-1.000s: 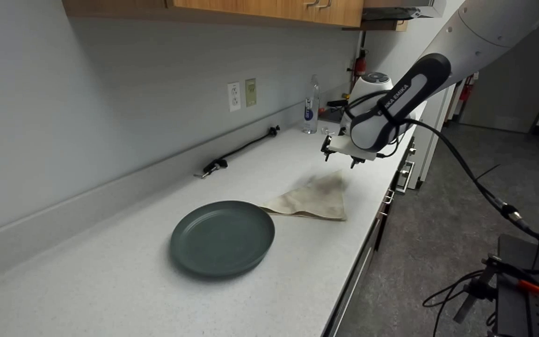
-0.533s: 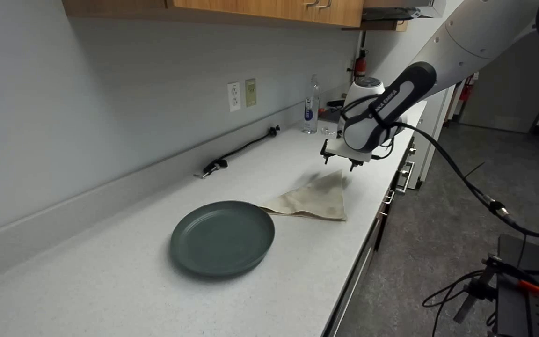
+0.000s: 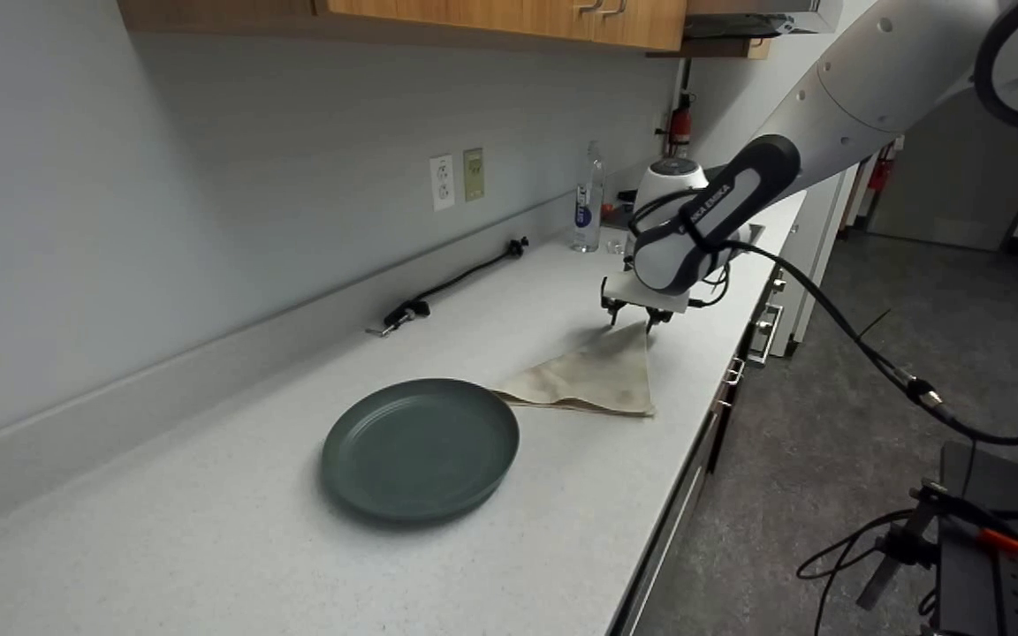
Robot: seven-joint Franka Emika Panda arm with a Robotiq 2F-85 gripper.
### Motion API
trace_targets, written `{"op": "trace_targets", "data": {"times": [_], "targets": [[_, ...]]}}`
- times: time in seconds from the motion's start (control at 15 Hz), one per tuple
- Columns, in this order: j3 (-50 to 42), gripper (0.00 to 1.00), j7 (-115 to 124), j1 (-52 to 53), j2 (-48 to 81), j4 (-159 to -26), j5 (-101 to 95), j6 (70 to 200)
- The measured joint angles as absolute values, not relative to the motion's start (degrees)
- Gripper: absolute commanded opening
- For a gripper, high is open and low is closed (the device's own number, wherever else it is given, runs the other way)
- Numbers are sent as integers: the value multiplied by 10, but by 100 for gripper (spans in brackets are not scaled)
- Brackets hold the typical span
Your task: Fold the top right corner over the bottom left corner then fold the bottom right corner over the top left corner
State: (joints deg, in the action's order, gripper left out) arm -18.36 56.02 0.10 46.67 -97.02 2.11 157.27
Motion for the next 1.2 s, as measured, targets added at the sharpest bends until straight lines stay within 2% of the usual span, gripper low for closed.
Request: {"op": "trace_targets", "data": {"times": [0.27,0.33,0.8,1.2], "targets": [[-183,6,560,-2,469,-954,21,1555],[-184,2,560,-3,471,-952,21,1552],[-195,1,563,0,474,-945,17,1544],[-311,1,618,65,473,-944,-63,1558]]}}
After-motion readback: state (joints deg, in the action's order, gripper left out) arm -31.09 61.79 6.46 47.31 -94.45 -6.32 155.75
